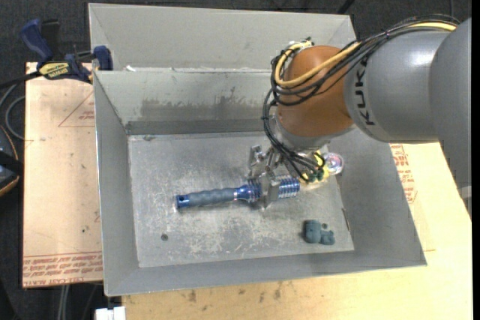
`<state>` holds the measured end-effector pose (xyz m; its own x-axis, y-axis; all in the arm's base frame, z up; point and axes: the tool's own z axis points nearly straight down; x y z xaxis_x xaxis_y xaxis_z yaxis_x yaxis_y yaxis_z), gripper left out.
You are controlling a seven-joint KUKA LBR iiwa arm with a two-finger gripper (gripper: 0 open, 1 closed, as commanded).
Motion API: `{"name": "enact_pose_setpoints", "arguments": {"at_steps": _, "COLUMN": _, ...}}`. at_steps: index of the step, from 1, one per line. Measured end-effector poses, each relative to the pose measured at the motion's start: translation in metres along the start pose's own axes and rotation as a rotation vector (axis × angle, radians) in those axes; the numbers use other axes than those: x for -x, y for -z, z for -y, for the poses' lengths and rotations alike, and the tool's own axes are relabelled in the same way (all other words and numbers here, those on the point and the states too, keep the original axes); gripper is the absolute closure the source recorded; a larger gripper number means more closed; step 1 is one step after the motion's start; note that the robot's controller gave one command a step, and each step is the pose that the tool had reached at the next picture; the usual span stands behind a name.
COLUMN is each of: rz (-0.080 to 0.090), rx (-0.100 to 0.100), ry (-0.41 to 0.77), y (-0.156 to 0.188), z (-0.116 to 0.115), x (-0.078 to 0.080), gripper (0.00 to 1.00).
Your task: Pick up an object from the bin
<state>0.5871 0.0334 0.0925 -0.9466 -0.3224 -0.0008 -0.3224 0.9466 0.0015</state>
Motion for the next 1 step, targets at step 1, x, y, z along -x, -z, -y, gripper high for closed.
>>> {"name": "enact_pose_setpoints", "arguments": {"at_steps": 1, "rz": 0.009, "rx": -0.003, "ry": -0.051, "y": 0.1461, "z": -0.0096, "x": -0.0074, "gripper": 1.0}}
